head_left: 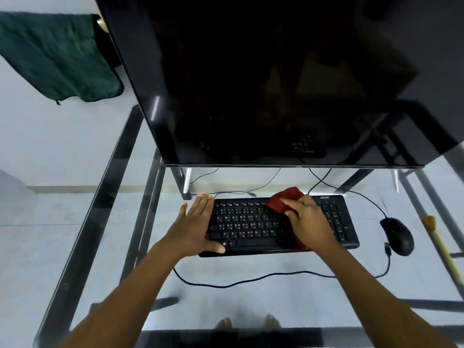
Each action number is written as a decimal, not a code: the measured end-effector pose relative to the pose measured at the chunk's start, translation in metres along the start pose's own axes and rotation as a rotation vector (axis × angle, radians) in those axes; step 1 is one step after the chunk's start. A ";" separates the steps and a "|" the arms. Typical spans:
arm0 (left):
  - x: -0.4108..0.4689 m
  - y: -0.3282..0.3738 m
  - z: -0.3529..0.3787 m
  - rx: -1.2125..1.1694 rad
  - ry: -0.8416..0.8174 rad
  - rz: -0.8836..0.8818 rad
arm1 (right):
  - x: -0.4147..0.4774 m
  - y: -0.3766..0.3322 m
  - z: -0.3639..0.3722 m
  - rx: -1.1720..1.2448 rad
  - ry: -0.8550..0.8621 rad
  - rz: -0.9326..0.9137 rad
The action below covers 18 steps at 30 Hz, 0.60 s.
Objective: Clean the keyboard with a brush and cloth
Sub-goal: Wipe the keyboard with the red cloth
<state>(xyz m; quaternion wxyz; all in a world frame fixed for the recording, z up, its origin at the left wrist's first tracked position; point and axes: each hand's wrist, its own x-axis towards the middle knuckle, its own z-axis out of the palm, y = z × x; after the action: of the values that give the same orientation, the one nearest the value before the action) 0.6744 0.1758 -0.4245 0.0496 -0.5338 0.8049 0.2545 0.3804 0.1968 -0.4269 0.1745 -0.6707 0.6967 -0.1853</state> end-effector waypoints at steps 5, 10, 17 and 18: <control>0.024 0.038 0.015 -0.020 0.104 0.056 | -0.002 -0.043 0.036 -0.038 0.036 0.007; 0.030 0.044 0.028 0.042 0.106 0.043 | 0.000 -0.045 0.042 -0.093 -0.036 -0.194; 0.028 0.041 0.030 0.048 0.123 0.060 | -0.002 -0.046 0.042 -0.053 0.034 -0.006; 0.029 0.041 0.030 0.045 0.120 0.062 | -0.012 -0.054 0.048 -0.060 -0.040 -0.123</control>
<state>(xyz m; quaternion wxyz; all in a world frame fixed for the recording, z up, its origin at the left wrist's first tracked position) 0.6204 0.1779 -0.4466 0.0053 -0.5215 0.8281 0.2055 0.4519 0.2058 -0.4424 0.1563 -0.7209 0.6557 -0.1613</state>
